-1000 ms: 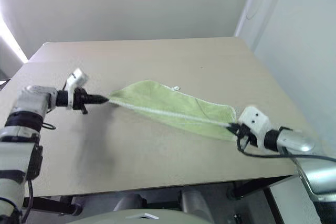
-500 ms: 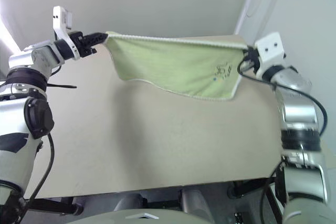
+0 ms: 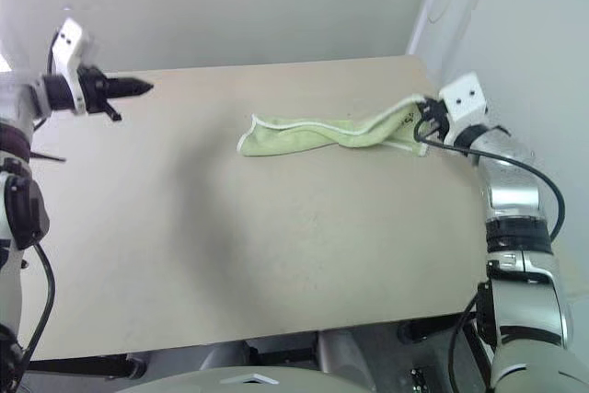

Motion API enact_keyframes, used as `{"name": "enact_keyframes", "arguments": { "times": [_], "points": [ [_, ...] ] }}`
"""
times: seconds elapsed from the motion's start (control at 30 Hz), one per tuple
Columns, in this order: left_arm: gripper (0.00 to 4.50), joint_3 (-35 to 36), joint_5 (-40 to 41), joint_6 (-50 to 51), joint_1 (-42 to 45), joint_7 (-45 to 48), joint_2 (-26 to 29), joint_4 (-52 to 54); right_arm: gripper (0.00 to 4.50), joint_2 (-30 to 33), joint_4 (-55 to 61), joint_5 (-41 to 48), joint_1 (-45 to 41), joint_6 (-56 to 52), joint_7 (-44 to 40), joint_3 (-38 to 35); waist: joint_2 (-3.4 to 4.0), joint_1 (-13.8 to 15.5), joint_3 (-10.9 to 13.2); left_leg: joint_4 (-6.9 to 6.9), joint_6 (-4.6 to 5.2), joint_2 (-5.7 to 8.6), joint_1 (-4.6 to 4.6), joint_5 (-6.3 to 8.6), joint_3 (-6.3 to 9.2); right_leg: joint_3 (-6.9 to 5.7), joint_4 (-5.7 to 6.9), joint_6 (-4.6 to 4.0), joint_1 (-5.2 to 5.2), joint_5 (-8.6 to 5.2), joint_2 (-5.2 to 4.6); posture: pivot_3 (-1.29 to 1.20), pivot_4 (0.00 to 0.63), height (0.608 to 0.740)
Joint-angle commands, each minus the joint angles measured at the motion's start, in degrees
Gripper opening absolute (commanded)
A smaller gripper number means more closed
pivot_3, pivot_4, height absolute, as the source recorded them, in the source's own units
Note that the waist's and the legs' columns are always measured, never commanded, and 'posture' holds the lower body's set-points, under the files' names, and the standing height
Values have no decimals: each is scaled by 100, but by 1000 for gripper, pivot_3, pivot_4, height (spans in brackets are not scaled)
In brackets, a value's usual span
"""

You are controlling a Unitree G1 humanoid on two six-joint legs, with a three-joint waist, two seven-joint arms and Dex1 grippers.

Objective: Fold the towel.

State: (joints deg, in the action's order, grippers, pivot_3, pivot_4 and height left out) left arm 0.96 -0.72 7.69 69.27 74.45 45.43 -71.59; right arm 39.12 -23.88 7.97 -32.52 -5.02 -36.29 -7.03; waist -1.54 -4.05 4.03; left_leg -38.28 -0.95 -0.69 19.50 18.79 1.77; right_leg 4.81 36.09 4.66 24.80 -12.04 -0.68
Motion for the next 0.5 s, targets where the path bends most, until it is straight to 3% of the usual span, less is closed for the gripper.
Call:
{"name": "enact_keyframes", "arguments": {
  "times": [0.03,0.13,0.27,0.5],
  "points": [
    [0,-44,69,200,-443,117,-278,438,31,-69,896,189,284,-341,-42,-57,0,3,0,0,0,-1,-4,0,1,-1,2,-1,-4,-1,2,0,0,712],
    [0,32,130,273,-729,-236,-621,630,31,-62,1536,417,671,-734,-324,0,-1,17,1,-9,0,-2,-8,0,5,-3,6,2,-11,-1,4,0,0,712],
    [0,44,80,191,-861,-651,-957,676,31,333,2929,1095,1487,-1456,-1286,27,-2,24,1,-40,1,-5,3,0,16,-12,11,4,-11,-1,6,0,0,712],
    [0,165,139,-7,-702,-1588,-1530,338,31,1094,4346,2225,2118,-2396,-2123,-558,-4,67,1,-81,5,-3,-7,2,12,-10,10,14,-36,-3,5,0,0,712]
  ]
}}
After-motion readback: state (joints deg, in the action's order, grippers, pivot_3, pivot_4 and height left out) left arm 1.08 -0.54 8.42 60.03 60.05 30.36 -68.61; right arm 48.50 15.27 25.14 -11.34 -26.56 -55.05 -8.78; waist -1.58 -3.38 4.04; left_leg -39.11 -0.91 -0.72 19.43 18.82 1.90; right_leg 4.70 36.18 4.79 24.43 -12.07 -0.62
